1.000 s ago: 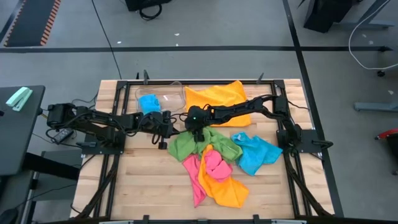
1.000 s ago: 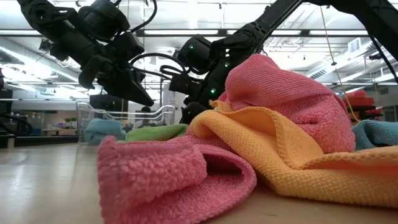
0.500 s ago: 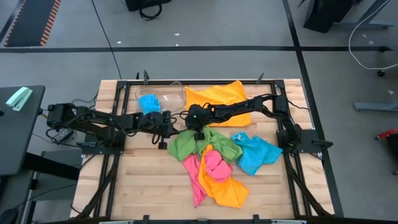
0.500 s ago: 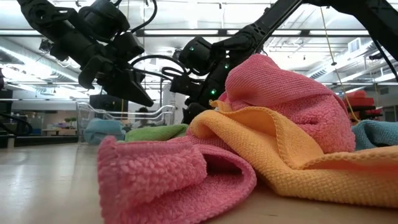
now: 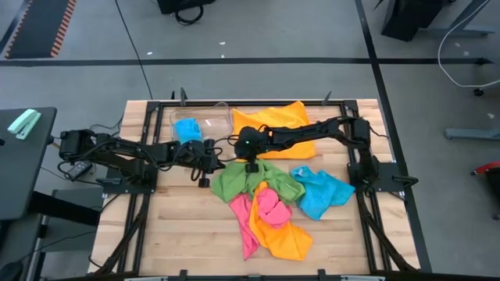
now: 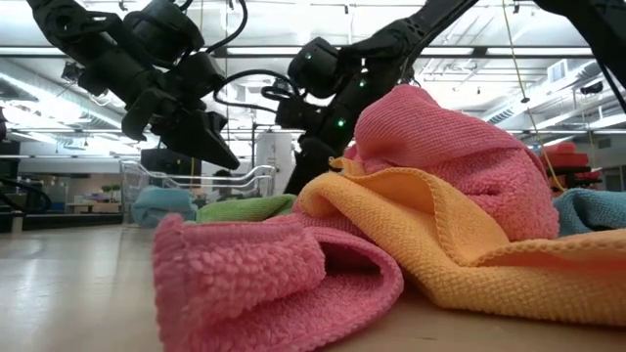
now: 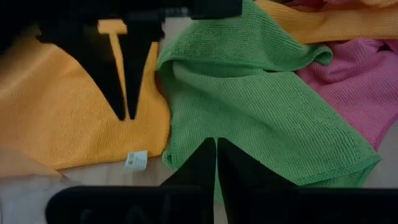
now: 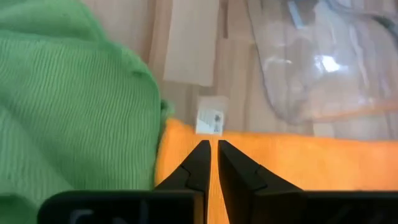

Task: Fold microfiber towels
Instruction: Fold the top orange microfiber towel

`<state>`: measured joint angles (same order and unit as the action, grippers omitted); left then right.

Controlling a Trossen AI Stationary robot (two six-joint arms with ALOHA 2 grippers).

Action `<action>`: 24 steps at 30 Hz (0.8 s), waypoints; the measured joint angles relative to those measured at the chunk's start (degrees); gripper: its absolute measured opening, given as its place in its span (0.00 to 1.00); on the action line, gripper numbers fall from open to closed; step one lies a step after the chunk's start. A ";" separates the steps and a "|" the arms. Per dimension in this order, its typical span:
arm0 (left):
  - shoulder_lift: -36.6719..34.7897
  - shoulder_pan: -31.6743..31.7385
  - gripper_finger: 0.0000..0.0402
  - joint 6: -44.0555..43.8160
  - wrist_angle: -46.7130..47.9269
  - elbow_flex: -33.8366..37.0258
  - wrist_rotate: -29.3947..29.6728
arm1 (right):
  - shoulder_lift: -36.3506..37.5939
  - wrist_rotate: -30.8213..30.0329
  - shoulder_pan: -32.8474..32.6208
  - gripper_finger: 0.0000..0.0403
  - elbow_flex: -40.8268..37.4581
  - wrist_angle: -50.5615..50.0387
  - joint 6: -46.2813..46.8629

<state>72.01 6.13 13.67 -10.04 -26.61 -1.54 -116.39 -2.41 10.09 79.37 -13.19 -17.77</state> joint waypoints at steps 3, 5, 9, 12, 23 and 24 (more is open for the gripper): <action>0.00 0.01 0.07 0.01 -0.04 0.00 0.00 | 1.54 0.07 0.48 0.10 0.00 -2.09 1.79; 0.00 0.02 0.08 0.00 -0.18 0.00 -0.01 | 1.69 2.48 1.11 0.10 0.04 -2.30 4.06; 0.00 0.00 0.07 -0.04 -0.33 0.00 0.00 | 0.72 7.97 1.44 0.12 0.01 -0.05 5.43; 0.00 -0.02 0.06 -0.46 -0.32 0.00 -0.03 | -1.37 8.46 0.51 0.17 -0.02 3.49 5.53; 0.00 -1.46 0.07 -0.59 0.14 0.04 -0.08 | -5.15 4.65 -0.93 0.39 -0.04 8.73 4.78; 0.00 -1.60 0.07 -0.59 0.04 0.04 -0.02 | -5.15 4.58 -0.91 0.39 -0.04 8.71 4.73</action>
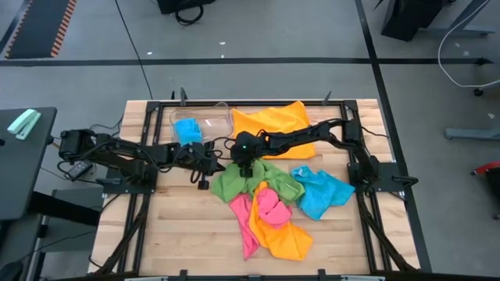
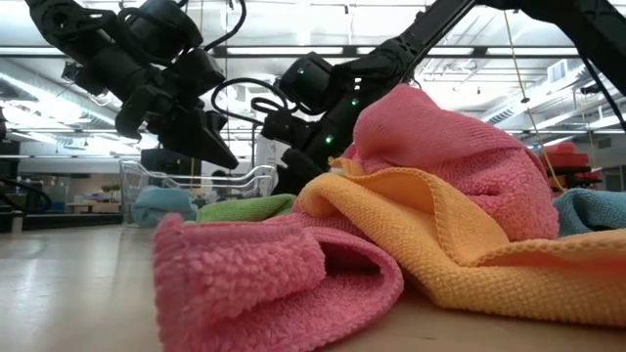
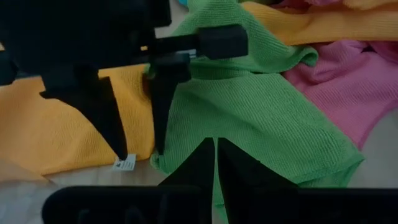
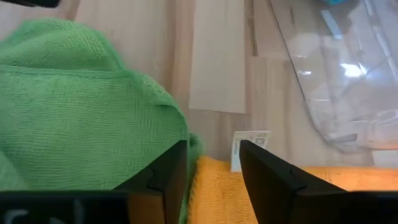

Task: Fold microfiber towels
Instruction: Fold the top orange microfiber towel

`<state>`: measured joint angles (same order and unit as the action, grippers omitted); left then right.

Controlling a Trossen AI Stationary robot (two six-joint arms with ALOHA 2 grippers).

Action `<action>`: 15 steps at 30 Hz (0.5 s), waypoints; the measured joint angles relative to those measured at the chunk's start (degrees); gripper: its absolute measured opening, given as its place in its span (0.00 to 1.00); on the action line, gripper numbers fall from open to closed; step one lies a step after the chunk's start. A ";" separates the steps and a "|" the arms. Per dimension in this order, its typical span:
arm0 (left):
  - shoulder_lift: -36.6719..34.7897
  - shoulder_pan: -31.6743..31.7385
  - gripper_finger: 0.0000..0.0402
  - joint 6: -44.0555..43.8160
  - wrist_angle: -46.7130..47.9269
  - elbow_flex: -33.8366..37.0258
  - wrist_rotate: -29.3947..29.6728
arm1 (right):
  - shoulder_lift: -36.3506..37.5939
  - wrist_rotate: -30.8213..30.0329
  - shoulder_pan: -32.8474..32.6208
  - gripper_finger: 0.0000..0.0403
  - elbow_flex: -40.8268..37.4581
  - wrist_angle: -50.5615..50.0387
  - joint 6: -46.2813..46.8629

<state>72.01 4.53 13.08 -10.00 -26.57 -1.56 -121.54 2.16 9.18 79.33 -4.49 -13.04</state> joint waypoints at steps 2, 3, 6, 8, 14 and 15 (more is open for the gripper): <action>0.00 -0.06 0.07 0.03 0.09 0.00 0.03 | 0.00 -0.19 0.05 0.40 0.00 -0.24 -0.38; 0.00 -0.06 0.06 0.14 0.07 0.00 0.00 | 0.00 -0.23 0.03 0.40 0.00 -0.70 -0.61; 0.00 -0.06 0.05 0.61 0.31 0.00 0.02 | 0.00 -0.54 -0.01 0.39 -0.04 -1.54 -0.70; 0.00 -0.06 0.05 0.61 0.33 -0.02 0.02 | 0.00 -0.66 0.01 0.37 -0.04 -1.96 -0.73; 0.00 -0.06 0.06 0.59 0.35 -0.02 0.02 | 0.00 -1.63 0.03 0.34 -0.04 -3.15 -0.70; 0.00 -0.06 0.07 0.59 0.39 -0.02 0.02 | 0.00 -1.71 0.03 0.34 -0.04 -3.13 -0.70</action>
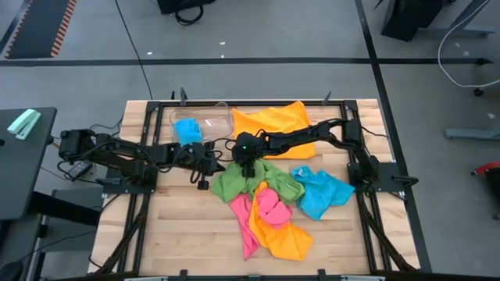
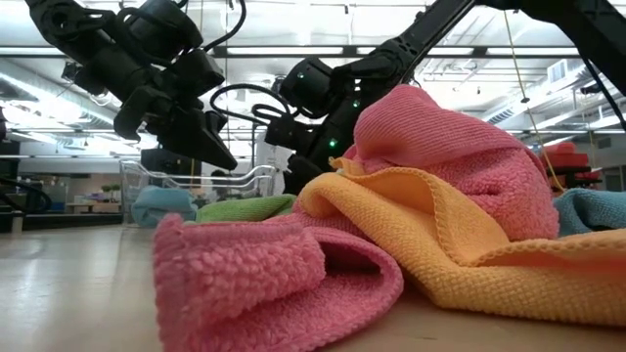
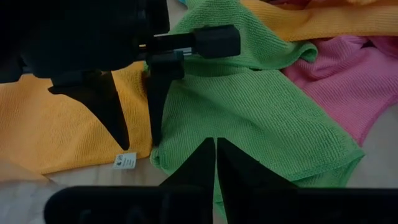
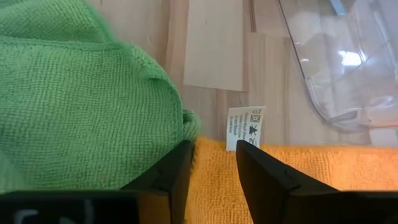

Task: Fold microfiber towels
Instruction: Fold the top orange microfiber towel

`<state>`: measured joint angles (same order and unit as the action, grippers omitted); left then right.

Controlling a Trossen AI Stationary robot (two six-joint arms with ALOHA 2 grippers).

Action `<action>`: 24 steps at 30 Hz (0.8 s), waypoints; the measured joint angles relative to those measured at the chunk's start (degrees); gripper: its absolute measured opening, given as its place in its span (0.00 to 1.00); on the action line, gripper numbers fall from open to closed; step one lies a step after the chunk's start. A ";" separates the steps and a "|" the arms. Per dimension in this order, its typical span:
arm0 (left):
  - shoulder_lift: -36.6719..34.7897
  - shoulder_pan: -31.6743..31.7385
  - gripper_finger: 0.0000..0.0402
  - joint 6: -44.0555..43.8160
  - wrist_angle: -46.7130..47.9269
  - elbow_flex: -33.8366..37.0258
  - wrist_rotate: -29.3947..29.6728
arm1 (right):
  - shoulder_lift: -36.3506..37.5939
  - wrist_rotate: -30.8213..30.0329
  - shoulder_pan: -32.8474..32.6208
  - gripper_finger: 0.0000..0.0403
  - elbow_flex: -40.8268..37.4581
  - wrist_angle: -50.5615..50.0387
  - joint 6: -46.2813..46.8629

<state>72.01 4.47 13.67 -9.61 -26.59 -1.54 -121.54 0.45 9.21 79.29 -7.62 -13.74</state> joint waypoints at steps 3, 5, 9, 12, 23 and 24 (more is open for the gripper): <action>0.00 0.00 0.07 0.00 -0.01 0.02 0.00 | -0.18 -0.02 0.00 0.34 0.01 0.01 0.00; 0.00 0.00 0.07 0.00 -0.02 0.00 0.00 | -0.86 0.00 0.00 0.33 0.06 0.19 -0.15; 0.00 0.00 0.06 -0.02 0.03 0.02 0.00 | -2.23 0.02 0.00 0.30 0.22 1.42 -0.20; 0.00 0.00 0.05 -0.02 0.19 0.01 -0.02 | -2.93 0.05 -0.11 0.23 0.28 2.45 0.14; 0.00 0.00 0.07 -0.04 0.55 0.00 0.00 | -1.63 -0.03 0.02 0.09 0.00 1.00 2.51; 0.00 0.00 0.07 -0.04 0.54 0.00 0.00 | -1.39 -0.27 0.02 0.09 -0.01 0.66 2.56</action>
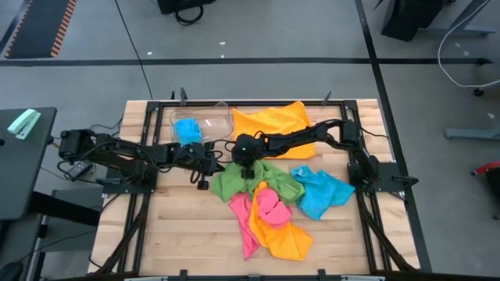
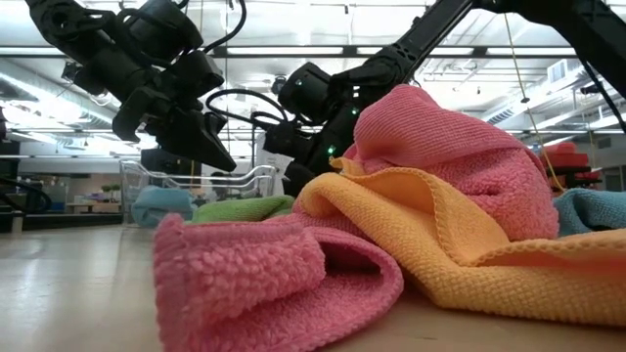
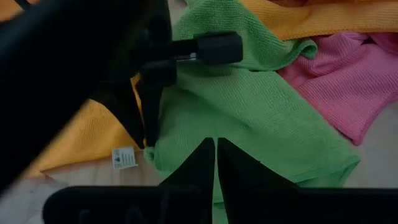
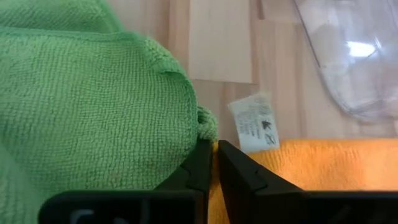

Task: Fold microfiber towels
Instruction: Fold the top orange microfiber towel

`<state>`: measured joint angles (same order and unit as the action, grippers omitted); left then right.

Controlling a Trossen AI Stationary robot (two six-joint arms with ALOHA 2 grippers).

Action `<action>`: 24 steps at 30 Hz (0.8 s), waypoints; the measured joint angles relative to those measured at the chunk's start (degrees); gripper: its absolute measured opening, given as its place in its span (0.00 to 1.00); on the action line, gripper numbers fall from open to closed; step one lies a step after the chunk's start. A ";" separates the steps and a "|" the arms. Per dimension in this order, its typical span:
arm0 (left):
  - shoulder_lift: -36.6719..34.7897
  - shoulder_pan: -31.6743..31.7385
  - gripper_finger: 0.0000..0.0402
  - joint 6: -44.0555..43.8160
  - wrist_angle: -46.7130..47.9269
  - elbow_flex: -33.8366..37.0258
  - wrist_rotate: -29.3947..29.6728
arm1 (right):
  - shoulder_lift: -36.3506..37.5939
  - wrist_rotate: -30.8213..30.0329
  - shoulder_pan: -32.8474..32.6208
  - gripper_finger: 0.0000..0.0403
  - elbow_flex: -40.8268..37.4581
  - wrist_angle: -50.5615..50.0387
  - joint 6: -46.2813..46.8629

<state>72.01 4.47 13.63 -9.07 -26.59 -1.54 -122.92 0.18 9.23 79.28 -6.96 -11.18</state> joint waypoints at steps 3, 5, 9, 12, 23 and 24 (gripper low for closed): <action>0.00 0.00 0.06 -0.42 0.03 0.00 0.00 | 0.32 -1.20 0.00 0.09 -0.01 -0.17 0.48; 0.00 0.00 0.06 -0.59 0.03 0.00 -0.01 | 0.76 -1.74 0.00 0.09 -0.01 -0.33 1.10; 0.00 0.00 0.06 -0.58 0.01 -0.02 -0.01 | 3.20 -1.83 0.00 0.09 0.03 -0.61 2.36; 0.00 0.00 0.07 -0.57 -0.09 -0.02 0.00 | 4.74 -1.92 0.00 0.09 0.07 -1.59 2.45; 0.00 -0.20 0.05 -0.59 -0.07 -0.02 0.00 | 7.47 -1.87 -0.01 0.09 0.12 -4.40 3.26; 0.00 -0.20 0.05 -0.72 -0.16 -0.02 0.00 | 7.53 -1.84 -0.08 0.09 0.12 -4.22 3.28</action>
<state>72.01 4.27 12.91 -9.22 -26.61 -1.54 -115.39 -1.66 9.16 79.40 -11.18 -7.90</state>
